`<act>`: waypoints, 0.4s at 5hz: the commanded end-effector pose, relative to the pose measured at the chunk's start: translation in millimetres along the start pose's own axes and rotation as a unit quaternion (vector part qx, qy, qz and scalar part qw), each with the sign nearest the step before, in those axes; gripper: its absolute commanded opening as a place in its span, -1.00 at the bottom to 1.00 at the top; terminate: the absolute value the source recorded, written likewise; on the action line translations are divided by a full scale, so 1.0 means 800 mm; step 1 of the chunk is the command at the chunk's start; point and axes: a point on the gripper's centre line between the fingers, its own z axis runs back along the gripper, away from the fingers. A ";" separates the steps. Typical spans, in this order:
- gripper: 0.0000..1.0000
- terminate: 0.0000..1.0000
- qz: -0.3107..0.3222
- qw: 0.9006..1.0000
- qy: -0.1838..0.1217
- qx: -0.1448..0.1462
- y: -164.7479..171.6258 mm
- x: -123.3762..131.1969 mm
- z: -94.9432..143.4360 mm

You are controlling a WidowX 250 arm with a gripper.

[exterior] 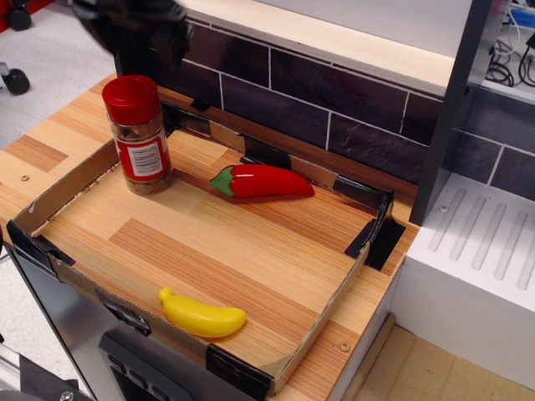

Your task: Upright basil bottle

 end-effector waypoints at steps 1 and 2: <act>1.00 -1.00 -0.015 1.000 -0.027 -0.001 -0.008 0.027 0.034; 1.00 1.00 -0.015 1.000 -0.027 -0.001 -0.008 0.027 0.034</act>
